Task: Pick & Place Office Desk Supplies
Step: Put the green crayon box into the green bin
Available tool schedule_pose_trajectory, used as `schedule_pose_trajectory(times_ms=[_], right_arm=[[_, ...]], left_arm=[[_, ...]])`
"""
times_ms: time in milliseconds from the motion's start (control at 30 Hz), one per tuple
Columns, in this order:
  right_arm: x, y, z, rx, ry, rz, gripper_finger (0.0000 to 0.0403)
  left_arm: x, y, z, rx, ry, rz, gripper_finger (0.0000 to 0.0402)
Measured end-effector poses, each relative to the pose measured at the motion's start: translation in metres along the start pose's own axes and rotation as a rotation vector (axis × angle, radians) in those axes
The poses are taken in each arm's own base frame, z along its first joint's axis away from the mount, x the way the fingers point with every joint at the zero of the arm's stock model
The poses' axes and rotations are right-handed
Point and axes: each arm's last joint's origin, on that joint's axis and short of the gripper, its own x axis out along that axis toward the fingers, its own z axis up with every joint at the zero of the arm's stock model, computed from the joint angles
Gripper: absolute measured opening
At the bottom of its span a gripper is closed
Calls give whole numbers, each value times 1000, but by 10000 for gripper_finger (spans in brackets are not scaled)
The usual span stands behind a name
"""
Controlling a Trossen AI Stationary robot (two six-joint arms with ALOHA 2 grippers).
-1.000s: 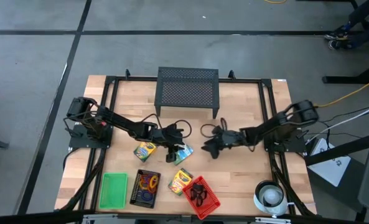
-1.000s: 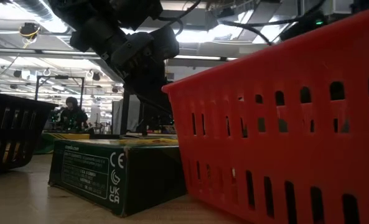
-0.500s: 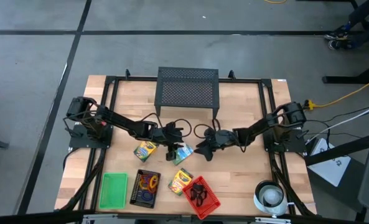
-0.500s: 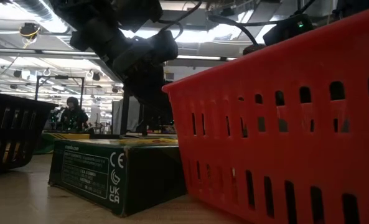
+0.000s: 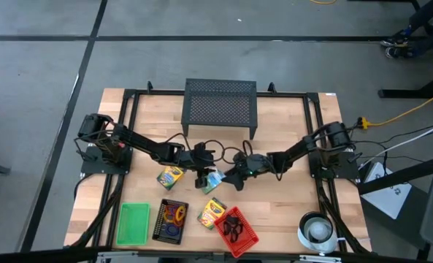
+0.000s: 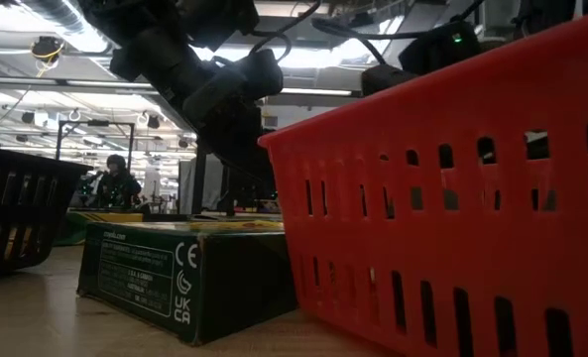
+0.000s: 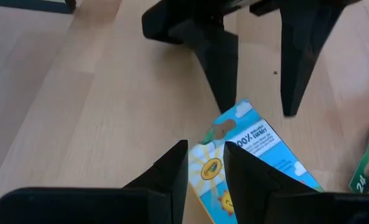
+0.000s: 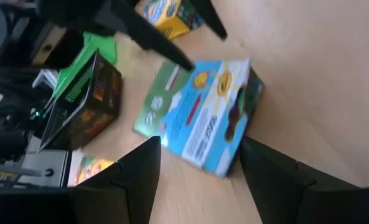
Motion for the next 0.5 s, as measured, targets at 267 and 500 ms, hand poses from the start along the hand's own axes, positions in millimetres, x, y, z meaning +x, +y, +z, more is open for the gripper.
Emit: schedule_pose_trajectory(times_ms=[267,500], right_arm=[[5,0,5,-15,17,8,204],[6,-3,3,-13,20,-42,109]], left_arm=[[0,0,-2,-5,25,-12,100],[0,0,-2,3,24,-1,100]])
